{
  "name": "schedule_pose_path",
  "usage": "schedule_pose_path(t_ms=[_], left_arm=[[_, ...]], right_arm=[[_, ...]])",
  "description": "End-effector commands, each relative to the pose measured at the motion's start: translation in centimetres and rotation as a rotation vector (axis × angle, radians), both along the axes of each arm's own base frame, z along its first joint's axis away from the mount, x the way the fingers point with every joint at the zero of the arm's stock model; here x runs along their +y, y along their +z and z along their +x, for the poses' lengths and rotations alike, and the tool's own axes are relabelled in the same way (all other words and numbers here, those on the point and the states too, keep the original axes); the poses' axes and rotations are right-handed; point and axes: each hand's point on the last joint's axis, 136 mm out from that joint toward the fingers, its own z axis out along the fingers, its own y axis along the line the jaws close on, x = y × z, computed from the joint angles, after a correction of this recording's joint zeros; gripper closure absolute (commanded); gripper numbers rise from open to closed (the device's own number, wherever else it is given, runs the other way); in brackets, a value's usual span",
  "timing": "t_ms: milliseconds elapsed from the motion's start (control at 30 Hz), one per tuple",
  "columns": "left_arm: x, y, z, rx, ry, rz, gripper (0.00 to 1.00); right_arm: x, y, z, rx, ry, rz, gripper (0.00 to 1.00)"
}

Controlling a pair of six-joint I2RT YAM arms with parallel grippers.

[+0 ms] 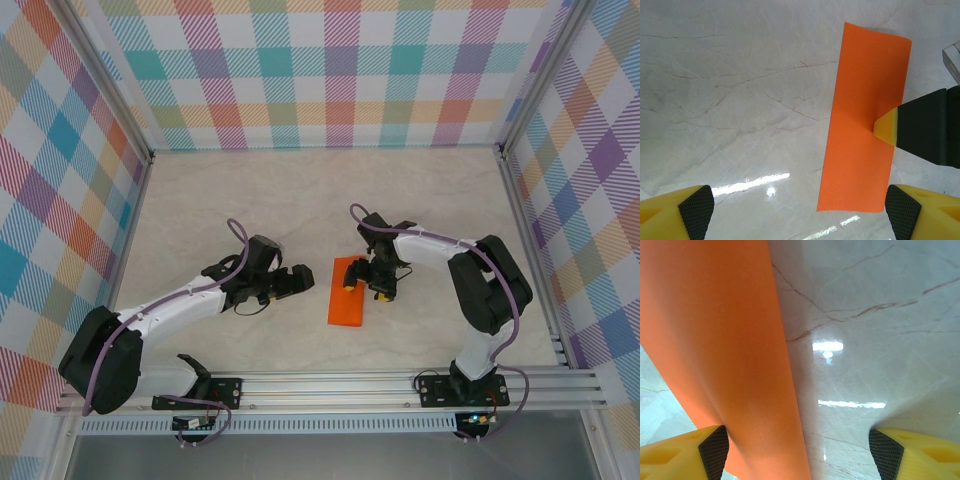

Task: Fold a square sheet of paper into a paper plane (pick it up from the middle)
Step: Hold the square sheet of paper at the center of the table.

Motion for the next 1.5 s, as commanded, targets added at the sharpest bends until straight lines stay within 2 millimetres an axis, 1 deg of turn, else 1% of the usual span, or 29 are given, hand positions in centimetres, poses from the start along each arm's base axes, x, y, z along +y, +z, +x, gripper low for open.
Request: schedule_pose_path(t_ms=[0,533,1100,1467], left_arm=[[-1.0,1.4,0.5,-0.031,-0.011,-0.033,0.09],[-0.8,0.8,0.3,-0.015,-0.018,-0.018,0.09],[-1.0,1.3,0.4,-0.023,-0.019,-0.021,0.09],[-1.1,1.2,0.8,-0.017,-0.011,-0.007,0.14]], right_arm=[[-2.6,-3.8,-0.9,0.042,-0.011,-0.139,0.21],[-2.6,-4.6,-1.4,0.060,-0.008,-0.134,0.22],[-2.4,-4.8,-1.4,0.064,0.000,-0.127,0.22],[-2.7,-4.9,-1.6,0.070,-0.004,-0.146,0.22]])
